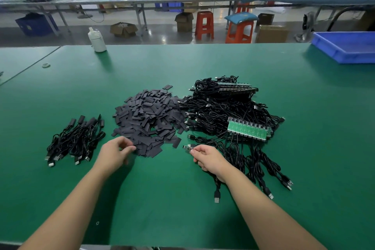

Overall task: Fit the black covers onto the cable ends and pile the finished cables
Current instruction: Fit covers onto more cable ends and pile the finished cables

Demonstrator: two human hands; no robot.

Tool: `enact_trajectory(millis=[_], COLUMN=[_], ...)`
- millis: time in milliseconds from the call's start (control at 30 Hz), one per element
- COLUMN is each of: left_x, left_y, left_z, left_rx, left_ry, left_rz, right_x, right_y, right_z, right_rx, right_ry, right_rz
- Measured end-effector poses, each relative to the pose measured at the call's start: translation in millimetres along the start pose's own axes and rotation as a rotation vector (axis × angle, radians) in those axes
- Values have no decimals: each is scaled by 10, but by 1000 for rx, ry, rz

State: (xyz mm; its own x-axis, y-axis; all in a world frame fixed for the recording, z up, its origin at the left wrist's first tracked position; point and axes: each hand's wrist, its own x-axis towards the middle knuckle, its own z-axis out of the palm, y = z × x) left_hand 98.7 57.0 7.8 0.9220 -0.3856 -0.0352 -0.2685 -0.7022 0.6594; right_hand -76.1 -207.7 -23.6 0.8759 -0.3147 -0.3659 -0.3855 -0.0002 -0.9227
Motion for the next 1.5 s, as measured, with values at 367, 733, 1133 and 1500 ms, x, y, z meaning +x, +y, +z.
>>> enact_trajectory(millis=[367,733,1133,1500], left_x=[-406,-398,-397,-409], left_y=[849,849,695,640], left_z=[1049,1132,1209,1236], left_rx=[-694,-55,-169,-151], left_ry=[-351,-183,65,111], left_rz=[-106,355,284,367], right_x=[9,61,63,106], right_y=[33,94,19,-8], right_z=[-55,-23,-167,-202], right_rx=[168,182,121,79], right_ry=[37,115,-60,-166], right_rz=[-16,-27,17,76])
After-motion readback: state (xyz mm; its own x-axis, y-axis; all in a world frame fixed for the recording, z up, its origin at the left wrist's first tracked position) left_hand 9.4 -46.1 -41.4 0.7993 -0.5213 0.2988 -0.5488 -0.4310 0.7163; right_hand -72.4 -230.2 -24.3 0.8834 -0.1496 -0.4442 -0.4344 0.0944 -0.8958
